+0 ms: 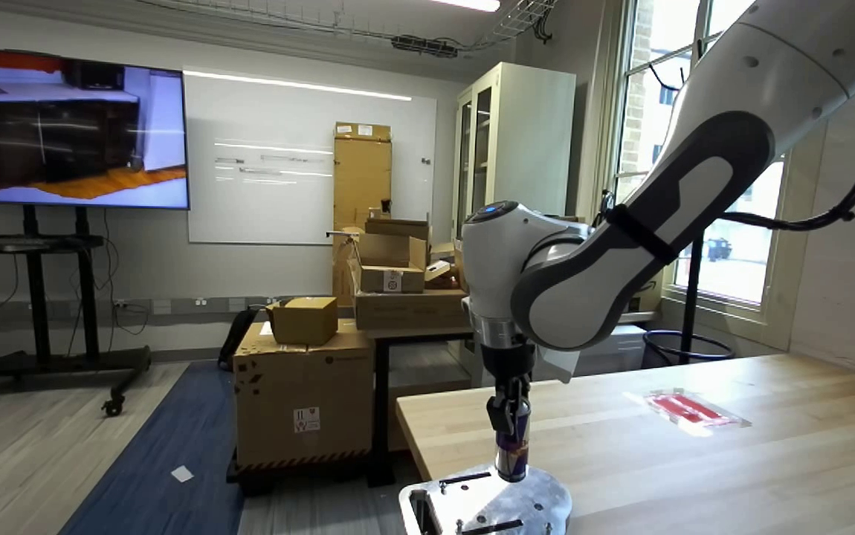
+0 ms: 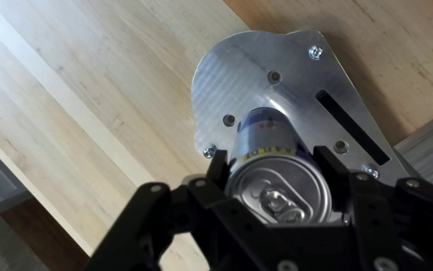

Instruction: Put the can on the metal item

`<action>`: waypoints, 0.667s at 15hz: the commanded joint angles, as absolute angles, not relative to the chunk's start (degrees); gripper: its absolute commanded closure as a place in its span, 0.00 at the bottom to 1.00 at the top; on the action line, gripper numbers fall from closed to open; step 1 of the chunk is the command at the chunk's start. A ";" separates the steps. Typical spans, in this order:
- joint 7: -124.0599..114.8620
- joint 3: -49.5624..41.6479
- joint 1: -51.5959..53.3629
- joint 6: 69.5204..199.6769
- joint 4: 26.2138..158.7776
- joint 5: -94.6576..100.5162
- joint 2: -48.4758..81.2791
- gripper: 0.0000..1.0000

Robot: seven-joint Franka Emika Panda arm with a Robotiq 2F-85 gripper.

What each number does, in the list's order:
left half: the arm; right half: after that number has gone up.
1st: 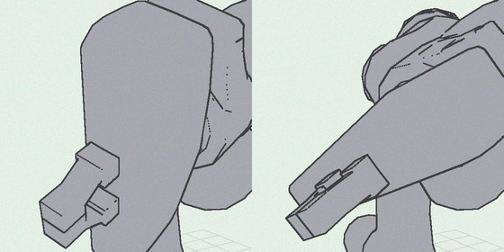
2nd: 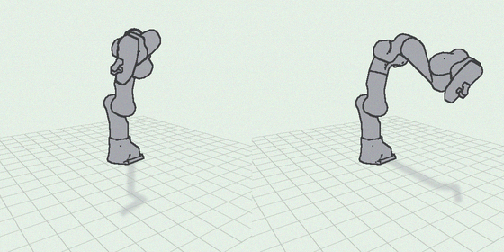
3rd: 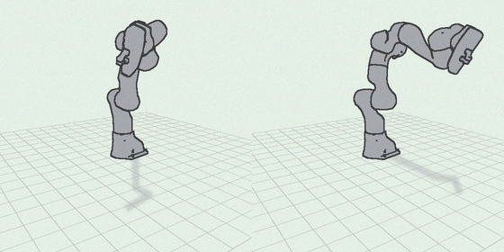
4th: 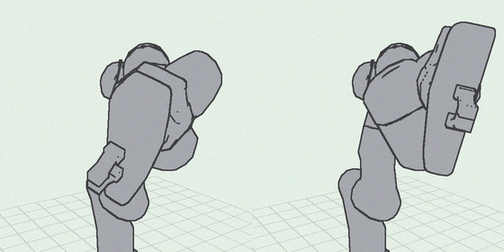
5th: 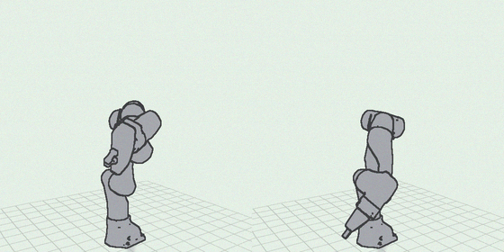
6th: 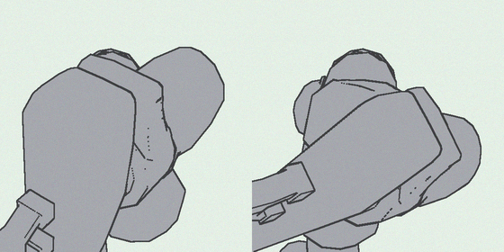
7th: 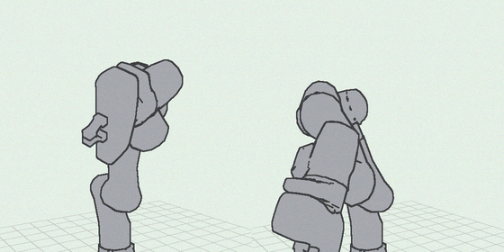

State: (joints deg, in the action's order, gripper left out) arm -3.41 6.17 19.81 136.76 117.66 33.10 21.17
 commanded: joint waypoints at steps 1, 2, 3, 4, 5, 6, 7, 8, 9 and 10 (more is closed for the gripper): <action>-1.77 7.15 20.18 134.23 113.67 33.59 24.05 0.65; -1.70 7.16 20.37 134.12 112.88 33.65 24.87 0.65; -1.59 7.20 20.57 133.88 112.00 33.54 25.77 0.65; -1.36 7.28 20.65 133.82 111.31 33.22 26.49 0.65; -1.21 7.32 20.82 133.64 110.56 32.97 27.34 0.65; -1.11 7.28 20.96 133.50 109.85 32.86 28.03 0.65; -0.95 7.27 21.07 133.42 109.37 32.70 28.58 0.65; -0.66 7.32 21.02 133.55 108.86 32.35 29.12 0.65; -0.50 7.31 21.07 133.56 108.46 32.14 29.56 0.65; -0.35 7.29 21.11 133.57 108.04 32.01 29.98 0.65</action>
State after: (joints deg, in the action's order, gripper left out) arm -2.59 6.86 21.00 136.17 111.11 32.96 28.80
